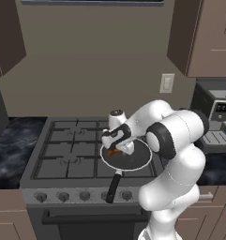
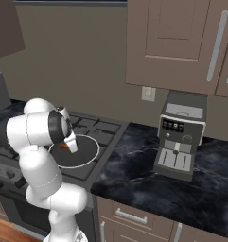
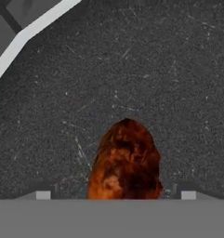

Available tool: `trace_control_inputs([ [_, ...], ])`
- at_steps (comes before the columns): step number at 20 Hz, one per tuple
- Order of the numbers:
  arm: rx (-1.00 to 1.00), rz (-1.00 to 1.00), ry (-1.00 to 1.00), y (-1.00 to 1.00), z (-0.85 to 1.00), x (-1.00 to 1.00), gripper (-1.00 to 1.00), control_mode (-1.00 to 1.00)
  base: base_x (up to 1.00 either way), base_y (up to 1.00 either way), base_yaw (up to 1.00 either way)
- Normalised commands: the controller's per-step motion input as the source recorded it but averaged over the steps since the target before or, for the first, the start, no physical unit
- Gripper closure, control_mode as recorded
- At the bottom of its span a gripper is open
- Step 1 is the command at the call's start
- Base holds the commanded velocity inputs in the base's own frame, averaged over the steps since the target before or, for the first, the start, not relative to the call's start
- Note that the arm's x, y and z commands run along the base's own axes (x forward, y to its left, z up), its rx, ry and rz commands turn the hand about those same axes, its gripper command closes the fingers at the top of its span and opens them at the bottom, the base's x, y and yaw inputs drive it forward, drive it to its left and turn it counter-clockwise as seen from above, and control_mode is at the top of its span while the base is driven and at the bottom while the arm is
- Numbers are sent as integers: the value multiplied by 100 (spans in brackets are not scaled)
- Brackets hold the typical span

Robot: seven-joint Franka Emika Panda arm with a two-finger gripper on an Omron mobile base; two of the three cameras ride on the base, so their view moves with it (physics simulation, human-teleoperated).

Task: Take the chicken drumsticks from the pan and place one on each plate on the dining counter.

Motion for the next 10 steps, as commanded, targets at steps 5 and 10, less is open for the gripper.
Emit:
trace_control_inputs([
  [5, 0, -5, -27, 0, 52, -21, 100, -100, 0, 0, 0],
  [10, 0, -7, -16, 0, 100, -23, 100, -100, 0, 0, 0],
])
